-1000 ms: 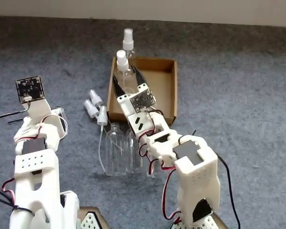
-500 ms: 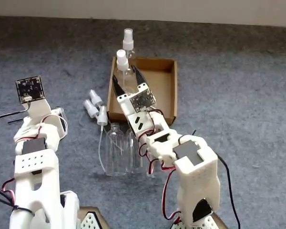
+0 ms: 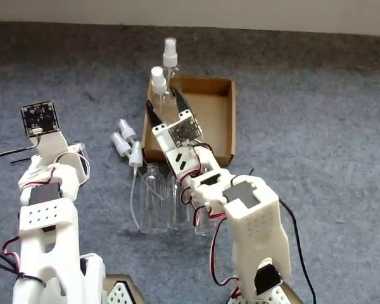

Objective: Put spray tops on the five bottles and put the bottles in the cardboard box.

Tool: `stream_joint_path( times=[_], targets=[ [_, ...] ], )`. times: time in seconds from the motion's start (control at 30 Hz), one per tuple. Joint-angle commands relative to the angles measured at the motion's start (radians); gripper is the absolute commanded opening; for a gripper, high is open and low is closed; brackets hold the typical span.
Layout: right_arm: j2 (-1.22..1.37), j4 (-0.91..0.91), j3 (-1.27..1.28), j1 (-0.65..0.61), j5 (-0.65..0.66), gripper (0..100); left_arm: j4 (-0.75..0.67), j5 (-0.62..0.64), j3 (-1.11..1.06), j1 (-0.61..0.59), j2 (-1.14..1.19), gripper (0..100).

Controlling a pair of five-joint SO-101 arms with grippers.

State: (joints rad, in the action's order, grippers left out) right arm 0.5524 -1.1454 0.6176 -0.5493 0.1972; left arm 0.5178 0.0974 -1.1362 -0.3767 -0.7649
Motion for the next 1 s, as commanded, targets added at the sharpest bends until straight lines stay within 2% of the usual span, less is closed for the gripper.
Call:
stream_joint_path(
  times=[0.0, 0.37, 0.57, 0.97],
  targets=[
    [-0.010, 0.001, -0.050, -0.008, -0.003, 12.0, -0.017, 0.011, 0.008, -0.015, -0.018, 13],
    [-0.010, 0.001, -0.050, -0.008, -0.003, 12.3, -0.015, 0.011, 0.008, -0.015, -0.018, 13],
    [-0.010, 0.001, -0.050, -0.008, -0.003, 21.0, -0.015, 0.011, 0.008, -0.015, -0.018, 13],
    [-0.013, -0.001, -0.053, -0.008, -0.003, 21.0, -0.015, 0.011, 0.008, -0.015, -0.018, 13]
  ],
)
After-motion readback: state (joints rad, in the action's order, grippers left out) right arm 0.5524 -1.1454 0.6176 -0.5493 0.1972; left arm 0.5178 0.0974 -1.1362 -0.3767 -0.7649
